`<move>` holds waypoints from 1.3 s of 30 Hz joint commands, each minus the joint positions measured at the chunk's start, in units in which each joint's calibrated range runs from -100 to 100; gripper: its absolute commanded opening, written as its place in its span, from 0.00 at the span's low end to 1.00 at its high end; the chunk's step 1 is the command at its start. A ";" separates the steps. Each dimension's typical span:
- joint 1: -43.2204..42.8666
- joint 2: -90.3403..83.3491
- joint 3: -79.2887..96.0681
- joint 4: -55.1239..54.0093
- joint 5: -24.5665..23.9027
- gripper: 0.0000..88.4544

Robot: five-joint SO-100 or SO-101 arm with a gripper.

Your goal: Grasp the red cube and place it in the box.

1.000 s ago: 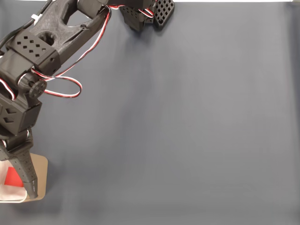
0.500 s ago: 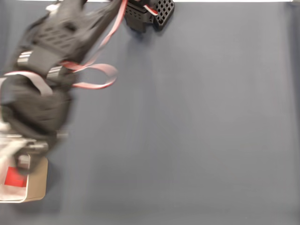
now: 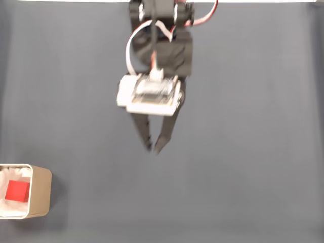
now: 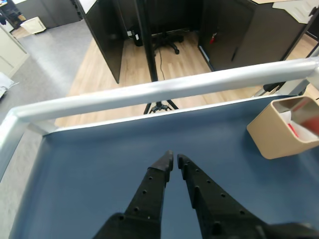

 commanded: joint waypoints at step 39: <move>-4.70 -68.52 71.25 34.67 -0.34 0.00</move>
